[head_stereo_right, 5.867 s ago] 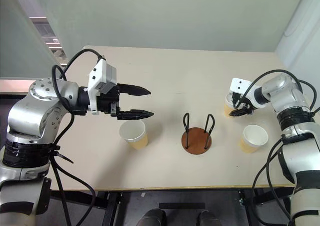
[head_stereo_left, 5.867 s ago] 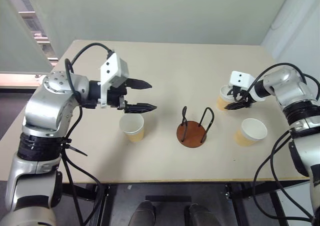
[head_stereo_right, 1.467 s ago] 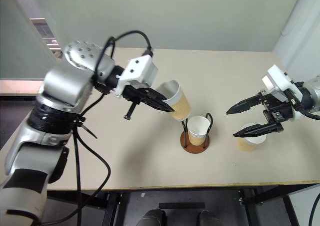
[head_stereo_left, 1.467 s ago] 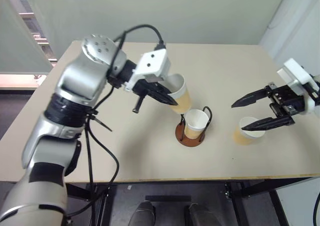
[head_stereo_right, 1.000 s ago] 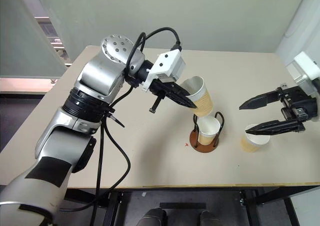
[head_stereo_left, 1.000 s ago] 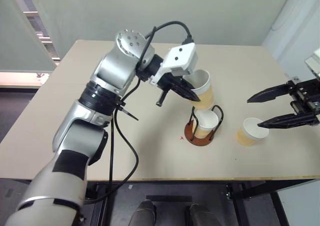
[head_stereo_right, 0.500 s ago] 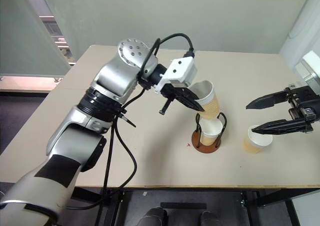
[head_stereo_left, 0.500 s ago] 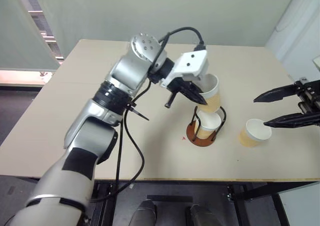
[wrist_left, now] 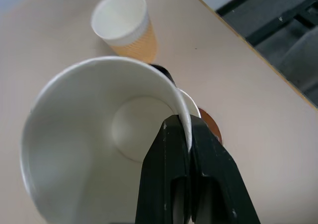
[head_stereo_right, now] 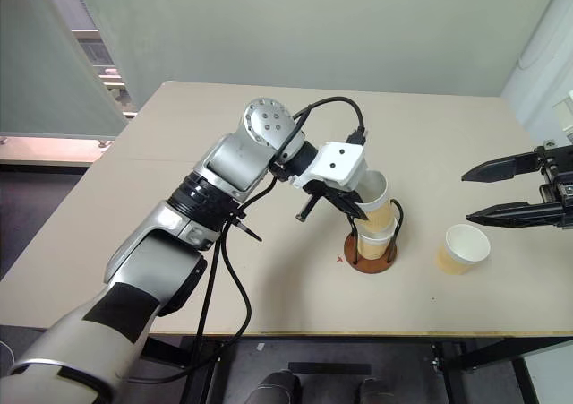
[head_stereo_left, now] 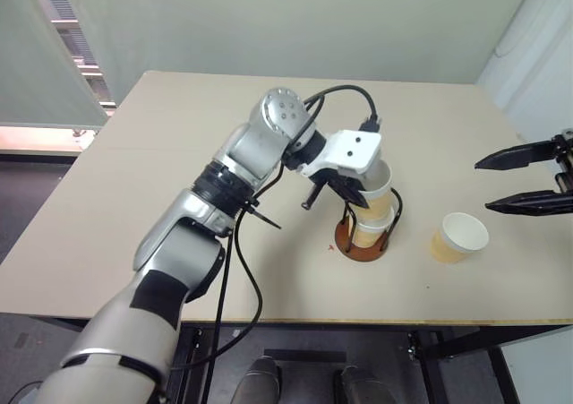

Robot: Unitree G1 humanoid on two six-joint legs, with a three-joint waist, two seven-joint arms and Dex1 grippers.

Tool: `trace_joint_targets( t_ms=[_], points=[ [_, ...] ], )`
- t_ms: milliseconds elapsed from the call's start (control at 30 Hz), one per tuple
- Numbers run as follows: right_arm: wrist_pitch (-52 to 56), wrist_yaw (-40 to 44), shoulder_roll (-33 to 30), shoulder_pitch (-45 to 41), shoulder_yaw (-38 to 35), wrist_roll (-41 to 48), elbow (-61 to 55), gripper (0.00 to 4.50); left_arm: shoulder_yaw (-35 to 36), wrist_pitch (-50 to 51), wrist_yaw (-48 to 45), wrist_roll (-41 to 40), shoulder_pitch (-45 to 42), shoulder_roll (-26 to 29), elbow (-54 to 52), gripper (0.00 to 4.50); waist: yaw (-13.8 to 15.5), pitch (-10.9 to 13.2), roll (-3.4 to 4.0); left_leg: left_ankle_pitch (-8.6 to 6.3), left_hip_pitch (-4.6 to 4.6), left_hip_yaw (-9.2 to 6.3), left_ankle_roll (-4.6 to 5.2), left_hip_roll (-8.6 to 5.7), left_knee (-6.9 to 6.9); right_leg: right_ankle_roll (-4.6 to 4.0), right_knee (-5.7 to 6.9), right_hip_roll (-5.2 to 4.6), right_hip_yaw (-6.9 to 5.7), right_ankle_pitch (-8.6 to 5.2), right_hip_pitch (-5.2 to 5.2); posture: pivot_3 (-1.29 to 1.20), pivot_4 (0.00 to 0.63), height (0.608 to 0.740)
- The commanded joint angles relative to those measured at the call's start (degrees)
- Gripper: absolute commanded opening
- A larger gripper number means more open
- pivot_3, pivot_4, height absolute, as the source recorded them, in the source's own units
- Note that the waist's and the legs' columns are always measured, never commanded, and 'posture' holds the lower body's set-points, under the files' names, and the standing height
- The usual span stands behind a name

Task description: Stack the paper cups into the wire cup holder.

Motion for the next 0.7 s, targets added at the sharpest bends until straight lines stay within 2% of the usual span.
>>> trace_joint_targets(
  t_ms=[33,233,333,533,700],
  points=[
    [-0.59,-0.70,-1.12,-0.42,-3.23,-0.36,-1.11,3.34,0.16,-0.89,-0.01,0.51,-0.20,-1.43,-1.25,0.01,0.00,0.00,0.00,-0.01,0.00,0.00,0.01,-0.01,0.03,0.01,0.00,-0.01,0.00,0.00,0.02,0.00,0.150,0.740],
    [0.12,-1.04,-1.74,-0.10,-2.71,-1.12,-1.44,3.34,0.39,-2.46,1.60,2.30,-0.73,-2.86,-0.35,0.01,0.00,-0.01,0.01,-0.05,0.00,0.01,0.08,-0.04,0.12,0.04,0.00,-0.03,-0.01,0.01,0.07,0.00,0.150,0.740],
    [-0.40,-2.66,-2.04,-0.39,-1.60,-3.34,-1.79,3.34,1.62,-2.79,2.54,2.39,-2.24,-3.40,1.29,0.57,0.01,-0.01,0.01,-0.06,0.00,0.01,0.09,-0.05,0.15,0.06,0.00,-0.03,0.00,0.00,0.10,0.00,0.150,0.740],
    [-0.68,-5.49,-2.62,0.08,-0.06,-7.45,-2.88,3.34,6.04,-1.53,4.00,0.67,-5.72,-2.04,2.67,2.46,0.00,-0.01,0.03,-0.14,-0.01,0.02,0.21,-0.06,0.21,0.09,0.00,-0.06,0.02,0.00,0.10,0.00,0.150,0.740],
    [-3.38,-11.89,-1.83,3.32,1.87,-14.98,-4.71,3.34,13.37,5.47,5.23,-4.63,-8.08,0.22,0.53,4.23,-0.02,0.00,0.03,-0.18,-0.01,0.03,0.26,-0.06,0.22,0.12,-0.02,-0.08,0.03,-0.02,0.10,0.00,0.150,0.740]
  ],
)
